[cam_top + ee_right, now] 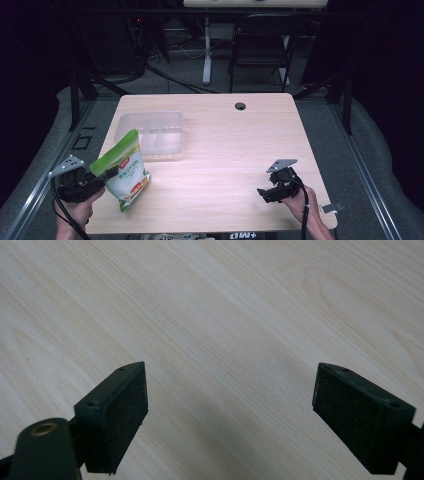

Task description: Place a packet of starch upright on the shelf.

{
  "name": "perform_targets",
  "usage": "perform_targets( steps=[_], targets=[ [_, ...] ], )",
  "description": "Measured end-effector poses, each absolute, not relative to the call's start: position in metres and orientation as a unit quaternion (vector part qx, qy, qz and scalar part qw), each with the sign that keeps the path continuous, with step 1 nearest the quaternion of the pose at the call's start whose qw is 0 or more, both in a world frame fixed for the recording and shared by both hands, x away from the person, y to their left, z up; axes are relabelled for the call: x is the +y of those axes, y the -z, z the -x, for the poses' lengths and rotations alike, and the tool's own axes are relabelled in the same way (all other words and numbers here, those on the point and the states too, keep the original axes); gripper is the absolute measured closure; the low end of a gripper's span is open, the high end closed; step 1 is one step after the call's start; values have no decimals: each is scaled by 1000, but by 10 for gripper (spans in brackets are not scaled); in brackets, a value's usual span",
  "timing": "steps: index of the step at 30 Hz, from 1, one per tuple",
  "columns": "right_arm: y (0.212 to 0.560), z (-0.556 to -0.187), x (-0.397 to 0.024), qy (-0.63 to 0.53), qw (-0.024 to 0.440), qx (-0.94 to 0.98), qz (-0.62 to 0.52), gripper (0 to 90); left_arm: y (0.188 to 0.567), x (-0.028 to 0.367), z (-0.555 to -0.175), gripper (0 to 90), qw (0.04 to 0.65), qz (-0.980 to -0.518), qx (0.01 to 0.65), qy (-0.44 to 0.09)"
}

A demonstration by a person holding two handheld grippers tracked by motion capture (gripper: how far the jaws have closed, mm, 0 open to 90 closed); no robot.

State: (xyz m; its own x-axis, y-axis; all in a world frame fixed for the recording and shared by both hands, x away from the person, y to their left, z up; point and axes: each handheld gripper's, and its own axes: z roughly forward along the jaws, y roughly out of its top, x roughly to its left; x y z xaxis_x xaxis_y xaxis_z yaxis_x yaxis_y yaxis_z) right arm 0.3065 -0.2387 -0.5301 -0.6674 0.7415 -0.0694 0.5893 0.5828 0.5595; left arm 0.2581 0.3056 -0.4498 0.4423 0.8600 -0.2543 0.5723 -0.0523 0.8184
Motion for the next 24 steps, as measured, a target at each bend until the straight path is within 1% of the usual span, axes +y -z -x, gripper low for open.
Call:
perform_targets(
  steps=[24],
  targets=[
    [530,-307,-239,-257,150,875,-382,140,431,329,-274,898,478,-682,523,-179]
  ],
)
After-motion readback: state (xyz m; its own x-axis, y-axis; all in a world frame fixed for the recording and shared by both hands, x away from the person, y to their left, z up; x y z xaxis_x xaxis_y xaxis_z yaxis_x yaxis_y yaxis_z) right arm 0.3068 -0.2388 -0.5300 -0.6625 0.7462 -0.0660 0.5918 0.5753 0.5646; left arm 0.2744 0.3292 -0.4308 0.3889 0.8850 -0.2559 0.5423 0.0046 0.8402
